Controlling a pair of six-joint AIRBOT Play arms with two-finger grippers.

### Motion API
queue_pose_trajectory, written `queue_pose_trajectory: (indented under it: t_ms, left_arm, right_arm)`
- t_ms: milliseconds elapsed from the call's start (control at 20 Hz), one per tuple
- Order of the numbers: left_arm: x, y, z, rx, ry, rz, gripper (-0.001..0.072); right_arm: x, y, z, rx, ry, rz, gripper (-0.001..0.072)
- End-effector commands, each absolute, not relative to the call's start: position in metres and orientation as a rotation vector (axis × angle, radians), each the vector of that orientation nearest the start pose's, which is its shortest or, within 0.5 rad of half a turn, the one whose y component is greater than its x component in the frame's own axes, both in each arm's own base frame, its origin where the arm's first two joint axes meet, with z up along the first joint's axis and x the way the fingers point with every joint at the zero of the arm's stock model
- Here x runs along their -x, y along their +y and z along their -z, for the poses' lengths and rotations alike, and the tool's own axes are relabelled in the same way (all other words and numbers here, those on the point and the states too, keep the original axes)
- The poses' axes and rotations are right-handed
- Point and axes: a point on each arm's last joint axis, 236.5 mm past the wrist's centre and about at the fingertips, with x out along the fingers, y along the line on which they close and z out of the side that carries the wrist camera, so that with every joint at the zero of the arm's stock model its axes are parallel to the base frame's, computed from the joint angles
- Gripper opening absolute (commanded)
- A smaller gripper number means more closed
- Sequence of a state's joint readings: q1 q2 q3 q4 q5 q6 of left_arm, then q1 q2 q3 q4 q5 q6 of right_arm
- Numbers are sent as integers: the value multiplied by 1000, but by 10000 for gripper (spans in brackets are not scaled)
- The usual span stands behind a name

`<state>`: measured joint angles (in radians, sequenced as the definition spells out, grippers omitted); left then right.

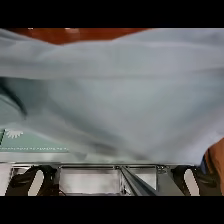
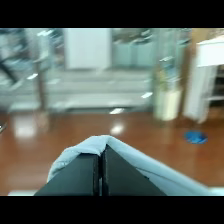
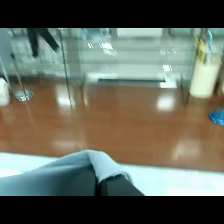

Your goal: Fold the shirts.

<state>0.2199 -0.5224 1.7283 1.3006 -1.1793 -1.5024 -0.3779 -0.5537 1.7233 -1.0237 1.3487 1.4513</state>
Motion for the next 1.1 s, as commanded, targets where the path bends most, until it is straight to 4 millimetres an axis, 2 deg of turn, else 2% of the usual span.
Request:
queue_pose_trajectory:
  t_ms: [0,50,150,300,450,550,650,750,850,950,1050]
  left_arm:
    - [-180,18,-444,49,138,-119,20]
    - [-196,20,-424,63,198,-116,19]
    - [-234,24,-373,138,338,-119,20]
    - [-303,7,-285,252,537,-22,20]
    - [-371,-1,-200,379,673,23,20]
    - [-410,-5,-140,372,785,38,20]
    - [-451,-4,-95,386,831,24,20]
    - [-492,1,-65,405,850,5,20]
    - [-526,0,-47,437,880,16,20]
    - [-546,-12,-34,493,927,52,20]
    - [-550,-22,-20,527,993,84,20]
  right_arm:
    - [-199,39,-423,-113,230,-100,25]
    - [-209,35,-407,-135,271,-101,25]
    - [-238,27,-360,-196,402,-117,25]
    - [-288,26,-283,-297,586,-202,25]
    - [-347,22,-201,-457,712,-266,25]
    - [-389,23,-150,-549,766,-288,25]
    - [-437,23,-103,-575,802,-256,25]
    - [-483,24,-69,-592,832,-238,25]
    - [-522,25,-45,-612,864,-241,25]
    - [-550,23,-30,-658,885,-232,25]
    - [-564,22,-18,-697,903,-219,25]
